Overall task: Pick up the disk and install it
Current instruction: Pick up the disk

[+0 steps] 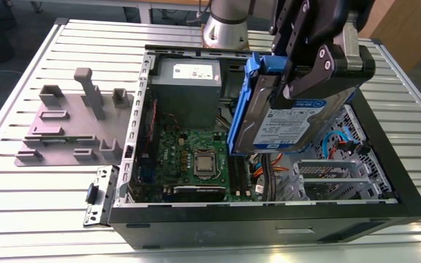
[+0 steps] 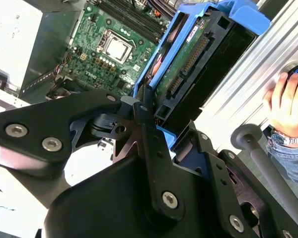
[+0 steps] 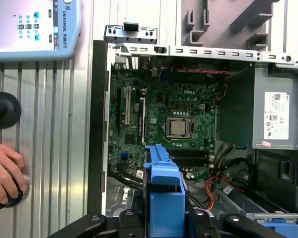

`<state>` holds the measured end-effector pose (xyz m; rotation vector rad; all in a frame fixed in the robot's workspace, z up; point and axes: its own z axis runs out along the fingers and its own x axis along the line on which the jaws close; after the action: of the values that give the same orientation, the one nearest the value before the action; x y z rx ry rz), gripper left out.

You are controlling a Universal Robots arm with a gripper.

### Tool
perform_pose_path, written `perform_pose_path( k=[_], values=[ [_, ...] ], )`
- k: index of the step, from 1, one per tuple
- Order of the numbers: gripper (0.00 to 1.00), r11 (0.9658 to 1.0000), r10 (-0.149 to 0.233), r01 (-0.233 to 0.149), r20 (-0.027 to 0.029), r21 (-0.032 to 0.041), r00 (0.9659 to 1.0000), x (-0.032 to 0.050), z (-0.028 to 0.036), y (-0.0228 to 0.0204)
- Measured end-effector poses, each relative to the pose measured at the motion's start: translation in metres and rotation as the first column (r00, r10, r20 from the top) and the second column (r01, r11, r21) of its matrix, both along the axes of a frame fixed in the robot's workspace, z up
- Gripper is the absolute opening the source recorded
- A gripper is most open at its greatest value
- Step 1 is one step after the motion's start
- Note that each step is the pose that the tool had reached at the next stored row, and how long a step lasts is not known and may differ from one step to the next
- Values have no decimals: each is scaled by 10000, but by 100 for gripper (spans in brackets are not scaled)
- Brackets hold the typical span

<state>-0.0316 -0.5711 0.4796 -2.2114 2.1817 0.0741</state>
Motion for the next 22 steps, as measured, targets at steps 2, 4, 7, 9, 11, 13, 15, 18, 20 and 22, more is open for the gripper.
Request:
perform_pose_path(
  k=[2,4,7,9,11,13,15,18,20,22],
  values=[
    [36,10000,1,-1,0,0,10000,7,0,-1],
    [36,10000,0,0,0,0,10000,10,-1,-1],
    [36,10000,1,-1,0,1,10000,19,-2,-3],
    [36,10000,1,-1,0,0,10000,24,-1,-4],
    [36,10000,1,-1,0,1,10000,28,-2,-6],
    [36,10000,0,0,0,1,10000,32,-2,-6],
    [36,10000,2,-2,0,1,10000,38,-2,-7],
    [36,10000,0,0,0,0,10000,44,-3,-9],
    [36,10000,1,-1,0,0,10000,47,-3,-11],
    [36,10000,1,-1,0,0,10000,50,-3,-12]
  ],
)
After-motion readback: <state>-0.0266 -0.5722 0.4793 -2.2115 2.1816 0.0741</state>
